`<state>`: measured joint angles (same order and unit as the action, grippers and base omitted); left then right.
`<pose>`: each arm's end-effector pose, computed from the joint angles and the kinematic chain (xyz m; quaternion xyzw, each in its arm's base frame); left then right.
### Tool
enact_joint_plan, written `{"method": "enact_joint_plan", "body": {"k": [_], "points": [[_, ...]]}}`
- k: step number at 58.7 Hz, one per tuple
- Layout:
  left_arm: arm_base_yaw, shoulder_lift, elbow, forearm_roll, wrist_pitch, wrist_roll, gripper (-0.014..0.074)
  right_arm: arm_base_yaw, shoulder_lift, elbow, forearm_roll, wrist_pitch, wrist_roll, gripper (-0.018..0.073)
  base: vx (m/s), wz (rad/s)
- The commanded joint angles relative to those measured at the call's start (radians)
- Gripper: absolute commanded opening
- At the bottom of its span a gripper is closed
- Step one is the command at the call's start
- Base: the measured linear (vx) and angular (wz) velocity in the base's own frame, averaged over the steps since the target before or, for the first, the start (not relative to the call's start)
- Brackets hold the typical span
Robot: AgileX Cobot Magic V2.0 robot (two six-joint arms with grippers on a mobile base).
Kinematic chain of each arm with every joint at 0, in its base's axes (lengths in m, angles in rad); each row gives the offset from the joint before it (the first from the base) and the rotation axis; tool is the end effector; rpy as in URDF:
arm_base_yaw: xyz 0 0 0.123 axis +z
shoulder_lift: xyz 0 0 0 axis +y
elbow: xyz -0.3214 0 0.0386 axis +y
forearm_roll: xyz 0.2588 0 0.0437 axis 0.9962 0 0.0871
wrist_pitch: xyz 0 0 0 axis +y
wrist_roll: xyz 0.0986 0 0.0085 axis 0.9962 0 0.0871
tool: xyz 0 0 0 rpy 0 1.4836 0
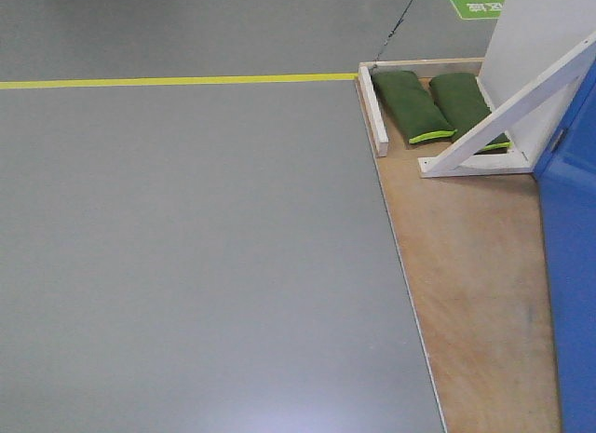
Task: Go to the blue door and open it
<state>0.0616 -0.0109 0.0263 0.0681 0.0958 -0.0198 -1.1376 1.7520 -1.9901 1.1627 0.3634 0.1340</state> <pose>0.0365 0.0029 0.1953 -0.0071 0.7154 0.0406 0.6975 0.2096 -0.3759 0.5520 0.5462 0.3452 0.1566 0.7470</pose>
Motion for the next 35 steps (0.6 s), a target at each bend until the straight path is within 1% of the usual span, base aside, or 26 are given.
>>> {"method": "enact_joint_plan", "body": {"k": [1, 7, 16, 20, 25, 31, 35], "points": [[0.001, -0.014, -0.020, -0.002, -0.084, -0.007, 0.0073, 0.078, -0.094, -0.039, 0.096, 0.303, -0.023, -0.0001, 0.00, -0.01], [0.001, -0.014, -0.020, -0.002, -0.084, -0.007, 0.0073, 0.078, -0.119, -0.039, 0.119, 0.383, -0.023, -0.0001, 0.00, -0.01], [0.001, -0.014, -0.020, -0.002, -0.084, -0.007, 0.0073, 0.078, -0.158, -0.039, 0.194, 0.538, -0.023, -0.0001, 0.00, 0.00], [0.001, -0.014, -0.020, -0.002, -0.084, -0.007, 0.0073, 0.078, -0.175, -0.039, 0.227, 0.583, -0.023, -0.0001, 0.00, 0.00], [0.001, -0.014, -0.020, -0.002, -0.084, -0.007, 0.0073, 0.079, -0.191, -0.039, 0.268, 0.614, -0.023, -0.0001, 0.00, 0.00], [0.001, -0.014, -0.020, -0.002, -0.084, -0.007, 0.0073, 0.080, -0.210, -0.039, 0.339, 0.622, -0.023, -0.0001, 0.00, 0.00], [0.001, -0.014, -0.020, -0.002, -0.084, -0.007, 0.0073, 0.107, -0.217, -0.039, 0.369, 0.614, -0.023, -0.0001, 0.00, 0.00]]}}
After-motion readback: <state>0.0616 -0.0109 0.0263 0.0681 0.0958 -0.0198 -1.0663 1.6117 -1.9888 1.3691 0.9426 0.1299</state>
